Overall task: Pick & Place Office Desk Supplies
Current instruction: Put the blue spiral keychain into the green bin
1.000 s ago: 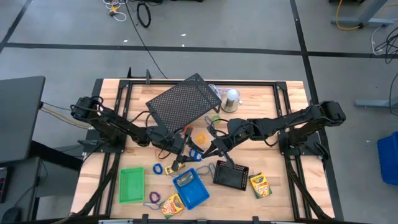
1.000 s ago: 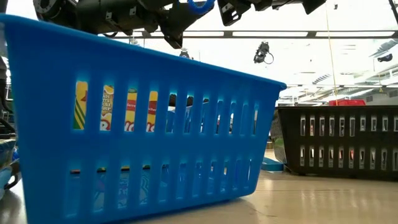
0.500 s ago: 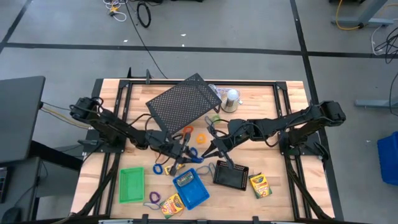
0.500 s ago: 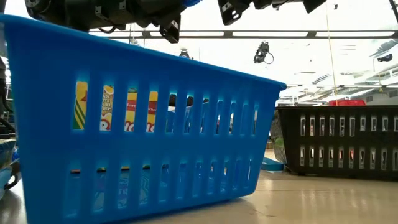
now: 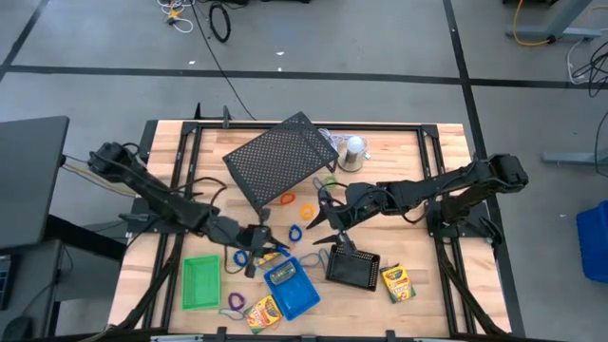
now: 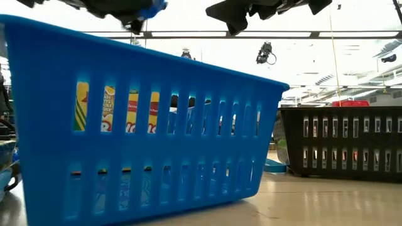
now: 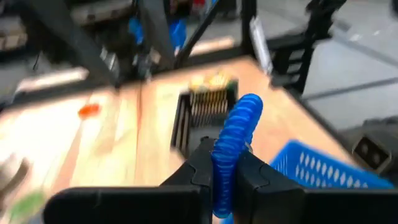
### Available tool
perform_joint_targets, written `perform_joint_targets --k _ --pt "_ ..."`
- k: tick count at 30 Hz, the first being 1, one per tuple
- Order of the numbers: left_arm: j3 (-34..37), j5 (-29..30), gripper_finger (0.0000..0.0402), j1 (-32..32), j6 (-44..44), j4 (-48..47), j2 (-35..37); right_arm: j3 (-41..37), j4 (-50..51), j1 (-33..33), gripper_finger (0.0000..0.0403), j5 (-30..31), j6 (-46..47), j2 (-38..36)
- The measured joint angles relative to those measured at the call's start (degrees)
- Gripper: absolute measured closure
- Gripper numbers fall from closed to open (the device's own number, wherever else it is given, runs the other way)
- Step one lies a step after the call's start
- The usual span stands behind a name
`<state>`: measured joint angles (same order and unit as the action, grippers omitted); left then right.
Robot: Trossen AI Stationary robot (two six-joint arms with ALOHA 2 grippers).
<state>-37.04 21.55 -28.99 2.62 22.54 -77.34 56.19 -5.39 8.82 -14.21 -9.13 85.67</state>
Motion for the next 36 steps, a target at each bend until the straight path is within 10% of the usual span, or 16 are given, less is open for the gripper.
perform_joint_targets --k 13,23,36 --pt "0.0 20.3 0.0378 -18.0 -35.9 -37.1 7.5 0.0 12.6 -0.6 0.0213 7.2 1.1 0.0" --pt "0.0 16.7 0.0378 -28.4 -64.4 -57.3 7.6 0.0 19.6 -2.0 0.0213 8.6 2.9 0.0" --pt "0.0 9.6 0.0378 -40.6 -82.7 -58.8 7.5 0.0 22.6 -2.0 0.0213 8.4 5.5 0.0"
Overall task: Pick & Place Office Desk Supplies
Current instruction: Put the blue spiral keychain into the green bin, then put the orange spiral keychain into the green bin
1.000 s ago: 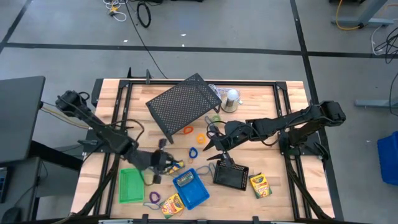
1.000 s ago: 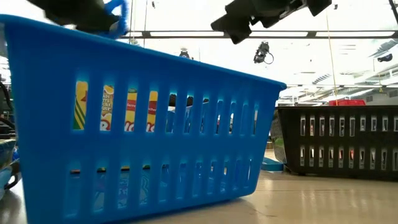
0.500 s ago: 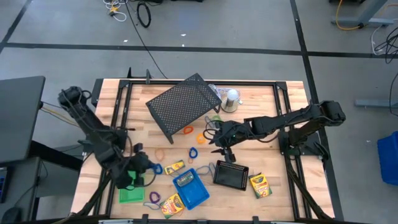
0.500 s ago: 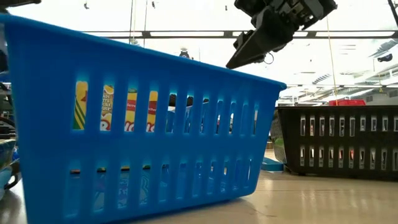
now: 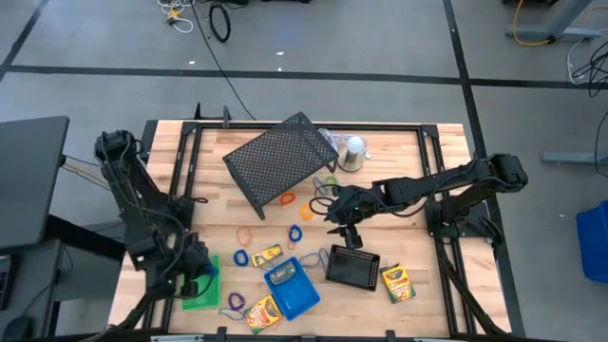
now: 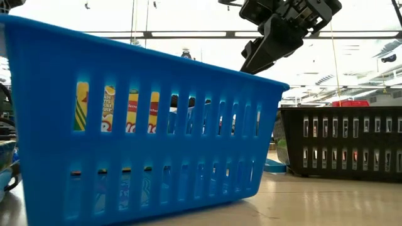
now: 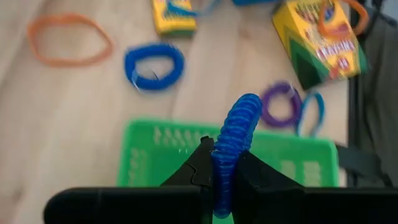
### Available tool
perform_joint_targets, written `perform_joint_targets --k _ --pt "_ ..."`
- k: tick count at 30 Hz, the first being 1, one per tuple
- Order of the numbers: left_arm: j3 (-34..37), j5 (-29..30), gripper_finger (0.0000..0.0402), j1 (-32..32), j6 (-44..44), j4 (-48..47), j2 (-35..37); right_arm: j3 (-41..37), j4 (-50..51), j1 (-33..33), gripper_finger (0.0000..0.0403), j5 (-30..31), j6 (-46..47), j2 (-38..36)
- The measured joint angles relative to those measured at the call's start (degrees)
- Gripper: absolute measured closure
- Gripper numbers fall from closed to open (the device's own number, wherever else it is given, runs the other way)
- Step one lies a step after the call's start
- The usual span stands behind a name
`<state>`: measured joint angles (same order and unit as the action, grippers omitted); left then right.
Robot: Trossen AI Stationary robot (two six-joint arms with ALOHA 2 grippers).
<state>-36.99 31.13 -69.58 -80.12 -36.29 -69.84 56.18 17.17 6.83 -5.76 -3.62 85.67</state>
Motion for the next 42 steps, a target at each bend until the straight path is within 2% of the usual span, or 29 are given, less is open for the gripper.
perform_joint_targets --k 6,10,12,17,22,24,30,33,36,38,42 --pt "0.0 -9.3 0.0378 -1.7 -3.1 -0.2 -1.0 0.0 3.0 0.0 0.0213 0.2 1.4 0.0" --pt "0.0 -9.1 0.0372 -1.2 -3.2 -0.6 -2.6 0.0 8.7 0.0 0.0213 5.3 2.2 0.0" --pt "0.0 -6.9 0.0344 -0.6 -3.2 -0.7 -3.0 0.0 11.0 -0.3 0.0213 7.6 2.8 0.0" --pt "0.0 1.6 0.0249 0.6 -2.2 0.0 -3.1 0.0 12.1 -0.4 0.0213 8.2 3.4 0.0" --pt "0.0 5.3 0.0166 0.7 -0.4 0.6 -3.1 0.0 12.3 -0.4 0.0213 8.5 3.4 0.0" --pt "0.0 10.4 0.0138 0.7 1.4 2.3 -3.1 0.0 13.2 -0.5 0.0213 9.5 3.4 0.0" --pt "0.0 33.3 0.0084 2.1 19.4 13.5 -2.9 0.0 19.1 -4.0 0.0205 11.7 3.7 0.0" --pt "0.0 38.4 0.0073 5.0 31.0 20.1 -2.8 0.0 22.2 -6.2 0.0187 11.6 3.9 0.0" --pt "0.0 37.5 0.0070 9.3 42.7 27.7 -2.9 0.0 26.6 -8.9 0.0166 11.6 3.9 0.0" --pt "0.0 34.8 0.0070 13.0 51.9 34.4 -3.5 0.0 28.5 -11.0 0.0156 12.1 4.0 0.0" --pt "0.0 23.5 0.0071 20.3 71.7 51.1 -4.8 -0.3 31.2 -14.7 0.0149 12.4 4.1 0.0"
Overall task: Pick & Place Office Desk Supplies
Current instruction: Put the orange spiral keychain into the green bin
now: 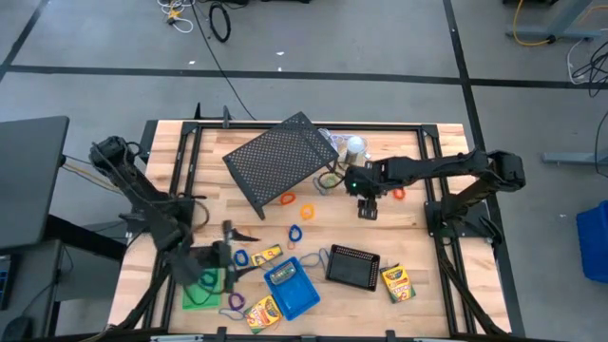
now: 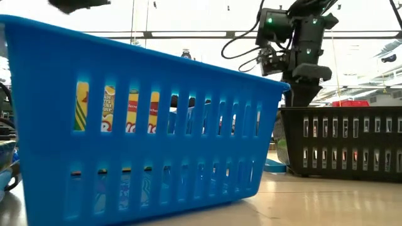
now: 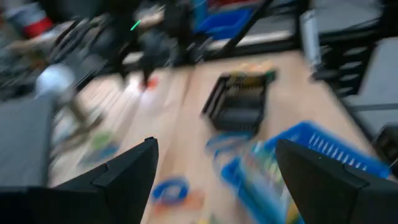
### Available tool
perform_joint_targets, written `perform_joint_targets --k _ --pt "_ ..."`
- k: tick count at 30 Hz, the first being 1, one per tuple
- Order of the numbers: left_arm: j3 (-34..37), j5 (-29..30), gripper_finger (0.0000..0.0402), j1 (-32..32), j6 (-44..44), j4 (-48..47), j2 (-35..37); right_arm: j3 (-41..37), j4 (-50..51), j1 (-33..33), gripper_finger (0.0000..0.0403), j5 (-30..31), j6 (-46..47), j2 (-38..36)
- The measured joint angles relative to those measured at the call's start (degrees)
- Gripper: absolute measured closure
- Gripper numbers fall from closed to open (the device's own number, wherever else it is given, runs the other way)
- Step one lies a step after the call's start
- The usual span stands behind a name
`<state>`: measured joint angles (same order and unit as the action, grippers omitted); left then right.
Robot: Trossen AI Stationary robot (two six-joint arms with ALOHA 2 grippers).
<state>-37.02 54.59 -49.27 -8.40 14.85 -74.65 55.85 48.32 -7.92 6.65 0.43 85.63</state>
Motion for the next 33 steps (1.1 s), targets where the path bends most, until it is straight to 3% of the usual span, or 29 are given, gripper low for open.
perform_joint_targets --k 3,7,18,24,27,33 --pt "0.0 -10.9 0.0072 5.1 10.8 9.5 -1.2 -2.2 0.3 -2.9 0.0149 -0.2 -0.4 0.0" --pt "0.0 -23.1 0.0072 12.3 18.2 17.7 -2.9 -7.4 -0.2 -6.8 0.0149 -0.3 -0.6 0.0" --pt "0.0 -53.7 0.0072 30.5 20.7 28.2 -7.8 -13.9 -1.6 -11.4 0.0149 -0.6 4.3 -3.0" --pt "0.1 -65.5 0.0072 36.6 19.5 30.9 -9.6 -13.9 4.2 -14.4 0.0149 -1.2 9.3 -7.0" --pt "0.0 -70.3 0.0072 38.6 19.0 32.3 -9.8 -13.8 4.2 -15.6 0.0149 -4.3 10.2 -9.2" --pt "0.0 -74.6 0.0072 40.8 18.2 33.1 -9.8 -14.2 7.5 -17.3 0.0149 -5.3 12.7 -9.2"
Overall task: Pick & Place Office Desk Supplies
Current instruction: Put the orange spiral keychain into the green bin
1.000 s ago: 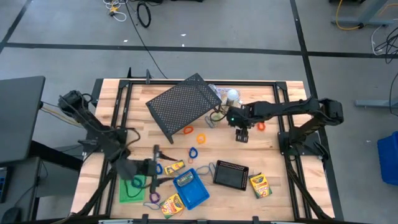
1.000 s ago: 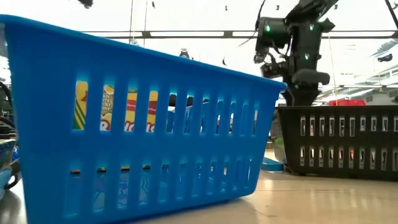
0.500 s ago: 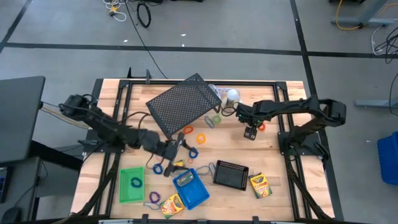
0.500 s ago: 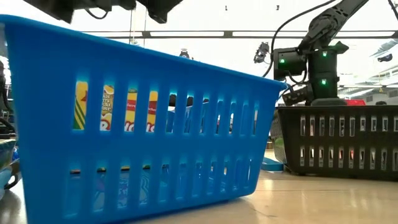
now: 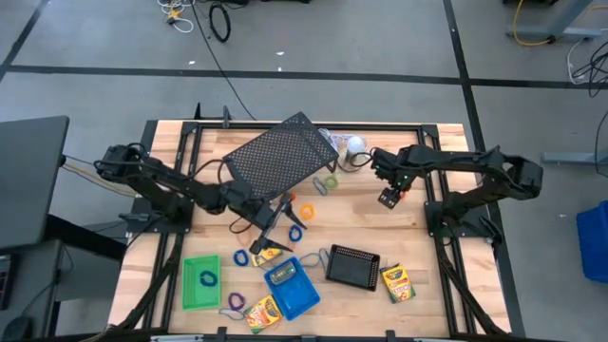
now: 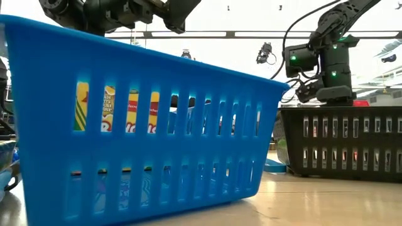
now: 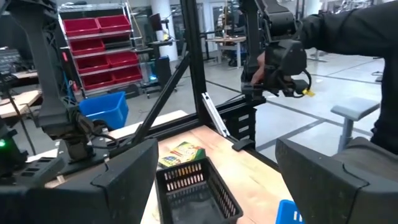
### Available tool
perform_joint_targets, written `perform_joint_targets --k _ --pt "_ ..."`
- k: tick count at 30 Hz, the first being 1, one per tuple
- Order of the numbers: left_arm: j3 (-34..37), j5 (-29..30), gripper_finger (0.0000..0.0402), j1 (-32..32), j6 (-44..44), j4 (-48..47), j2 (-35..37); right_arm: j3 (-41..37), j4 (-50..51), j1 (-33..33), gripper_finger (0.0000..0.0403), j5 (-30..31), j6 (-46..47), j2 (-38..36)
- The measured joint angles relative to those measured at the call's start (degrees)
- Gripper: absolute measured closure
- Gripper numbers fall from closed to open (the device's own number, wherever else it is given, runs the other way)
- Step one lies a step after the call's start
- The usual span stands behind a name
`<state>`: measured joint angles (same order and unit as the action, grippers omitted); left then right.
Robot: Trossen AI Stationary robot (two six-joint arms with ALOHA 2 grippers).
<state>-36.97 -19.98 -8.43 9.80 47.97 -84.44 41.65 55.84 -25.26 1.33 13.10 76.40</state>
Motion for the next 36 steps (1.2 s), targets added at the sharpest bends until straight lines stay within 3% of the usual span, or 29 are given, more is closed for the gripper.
perform_joint_targets --k 13,27,31,36 --pt "0.0 -1.2 0.0072 0.2 0.0 -1.1 0.0 -1.3 -1.6 -2.0 0.0153 -0.4 3.0 2.0" --pt "0.0 -1.3 0.0072 0.2 -0.4 -1.5 0.0 -4.5 -6.8 -1.2 0.0212 -2.4 4.6 10.1" --pt "0.0 -1.3 0.0072 0.2 -0.4 -1.6 0.0 -4.6 -7.9 0.0 0.0260 -2.2 4.4 10.2" --pt "0.0 -1.7 0.0072 0.2 -0.4 -1.6 0.0 -4.6 -9.0 2.5 0.0376 -1.6 2.5 10.0"
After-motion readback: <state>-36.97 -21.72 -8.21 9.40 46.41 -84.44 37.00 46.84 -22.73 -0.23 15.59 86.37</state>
